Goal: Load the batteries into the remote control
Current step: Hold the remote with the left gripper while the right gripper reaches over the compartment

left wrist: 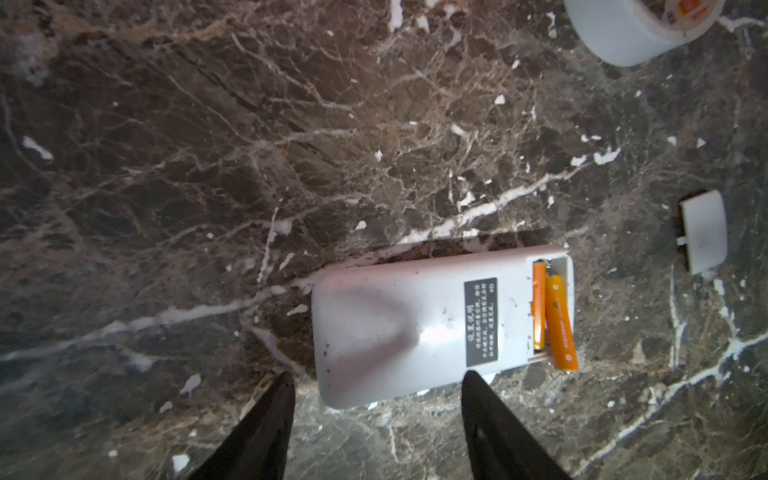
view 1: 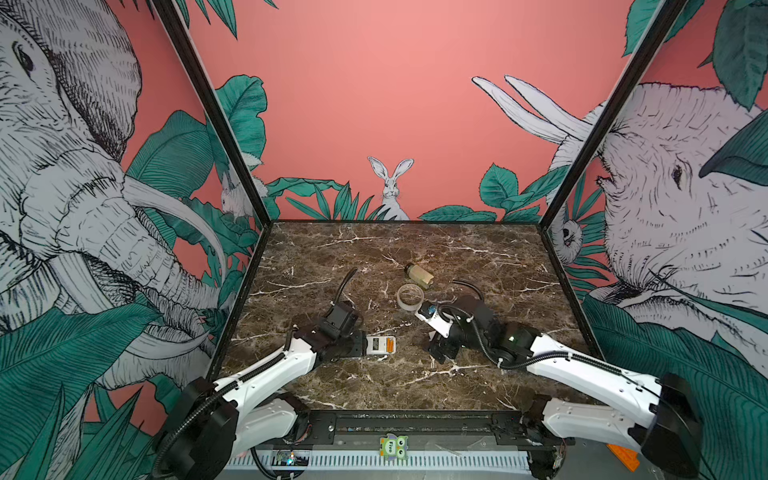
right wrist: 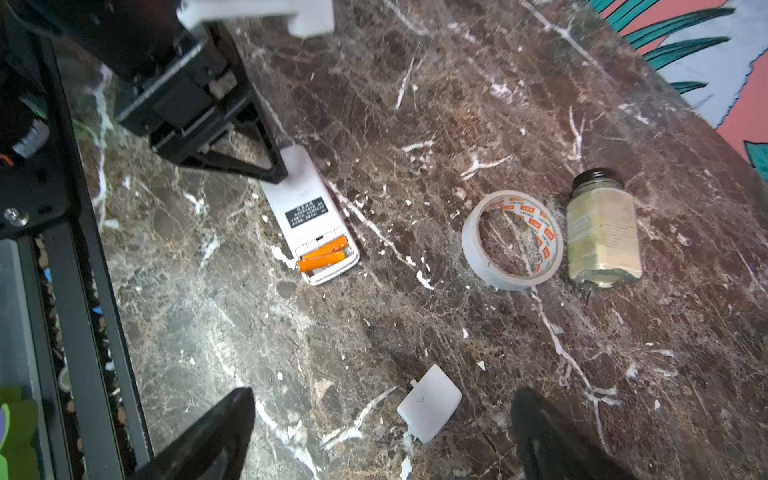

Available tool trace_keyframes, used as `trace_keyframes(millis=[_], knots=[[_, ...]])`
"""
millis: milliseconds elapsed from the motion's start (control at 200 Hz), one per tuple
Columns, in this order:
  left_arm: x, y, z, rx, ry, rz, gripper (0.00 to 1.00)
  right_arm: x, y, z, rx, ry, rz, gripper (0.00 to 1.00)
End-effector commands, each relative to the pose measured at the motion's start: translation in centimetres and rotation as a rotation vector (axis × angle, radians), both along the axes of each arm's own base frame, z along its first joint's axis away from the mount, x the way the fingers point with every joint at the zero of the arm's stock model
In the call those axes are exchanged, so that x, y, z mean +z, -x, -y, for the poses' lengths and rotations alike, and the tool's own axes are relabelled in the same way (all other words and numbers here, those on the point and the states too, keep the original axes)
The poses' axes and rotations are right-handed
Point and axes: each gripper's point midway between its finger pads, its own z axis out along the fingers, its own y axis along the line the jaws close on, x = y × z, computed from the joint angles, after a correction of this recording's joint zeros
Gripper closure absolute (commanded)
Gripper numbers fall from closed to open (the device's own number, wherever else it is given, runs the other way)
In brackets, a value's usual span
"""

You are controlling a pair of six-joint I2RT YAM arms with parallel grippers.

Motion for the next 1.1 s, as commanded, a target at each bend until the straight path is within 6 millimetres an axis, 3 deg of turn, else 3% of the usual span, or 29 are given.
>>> trace_keyframes(millis=[0,320,580,690,710,1095], knots=[[0.0,-0.6,0.4,-0.009,0.016,0.009,0.37,0.1,-0.5,-1.2,0.045,0.052,0.052,0.05],[-0.7,-1.4,1.3,-0.038,0.05,0.002,0.37,-2.1,-1.7,-5.1,0.13,0.156,0.047,0.09],[-1.6,-0.6,1.6,-0.069,0.07,-0.041,0.4,-3.9,-2.1,-7.6,0.169,0.167,0.019,0.12],[-2.0,0.0,1.5,-0.077,0.08,-0.05,0.42,-3.6,-2.1,-8.2,0.178,0.163,0.019,0.14],[-2.0,0.0,1.4,-0.078,0.081,-0.047,0.42,-4.6,-2.1,-8.3,0.181,0.183,0.005,0.15],[-2.3,-0.8,2.0,-0.117,0.11,-0.033,0.47,-7.5,-0.3,-8.7,0.174,0.234,-0.085,0.23]])
